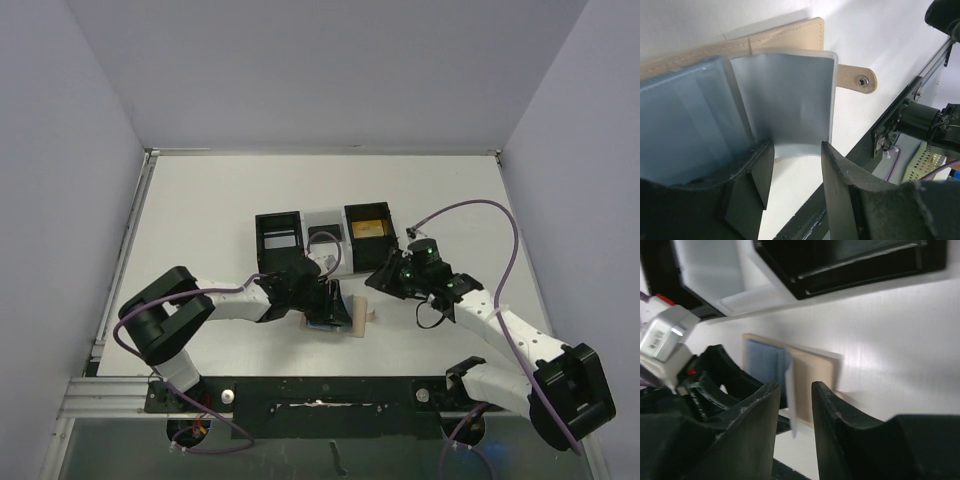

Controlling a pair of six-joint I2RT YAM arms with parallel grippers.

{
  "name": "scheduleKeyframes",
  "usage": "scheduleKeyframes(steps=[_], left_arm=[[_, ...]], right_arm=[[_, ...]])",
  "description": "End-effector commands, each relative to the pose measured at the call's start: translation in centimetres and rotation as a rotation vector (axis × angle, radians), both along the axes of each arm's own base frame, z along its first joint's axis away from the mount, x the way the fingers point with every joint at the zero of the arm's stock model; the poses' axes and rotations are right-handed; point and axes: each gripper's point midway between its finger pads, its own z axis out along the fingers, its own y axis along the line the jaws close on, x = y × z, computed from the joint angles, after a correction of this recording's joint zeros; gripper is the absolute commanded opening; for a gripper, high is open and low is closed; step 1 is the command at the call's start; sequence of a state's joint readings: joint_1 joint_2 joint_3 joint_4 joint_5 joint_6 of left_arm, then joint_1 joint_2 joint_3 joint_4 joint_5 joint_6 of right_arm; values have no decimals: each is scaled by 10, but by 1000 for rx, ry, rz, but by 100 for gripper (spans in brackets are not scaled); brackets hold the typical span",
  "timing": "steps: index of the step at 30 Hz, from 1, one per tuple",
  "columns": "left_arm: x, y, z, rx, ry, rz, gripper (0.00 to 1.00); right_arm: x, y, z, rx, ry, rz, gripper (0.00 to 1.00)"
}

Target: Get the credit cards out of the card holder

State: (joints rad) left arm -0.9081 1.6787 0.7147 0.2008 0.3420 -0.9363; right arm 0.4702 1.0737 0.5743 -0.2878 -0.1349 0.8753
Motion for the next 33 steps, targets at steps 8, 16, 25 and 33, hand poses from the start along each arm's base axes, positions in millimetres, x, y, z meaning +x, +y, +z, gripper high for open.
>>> scheduleKeyframes(steps=[8, 16, 25, 33], left_arm=[[0, -13, 27, -96, -66, -32, 42], [-2, -11, 37, -101, -90, -53, 42], [-5, 27, 52, -74, -164, 60, 47], [37, 128, 78, 88, -261, 327, 60]], right_arm=[[11, 83, 32, 266, -23, 227, 23], [5, 100, 1, 112, 103, 265, 21], [-14, 80, -40, -92, 179, 241, 22], [-10, 86, -36, -168, 138, 202, 38]])
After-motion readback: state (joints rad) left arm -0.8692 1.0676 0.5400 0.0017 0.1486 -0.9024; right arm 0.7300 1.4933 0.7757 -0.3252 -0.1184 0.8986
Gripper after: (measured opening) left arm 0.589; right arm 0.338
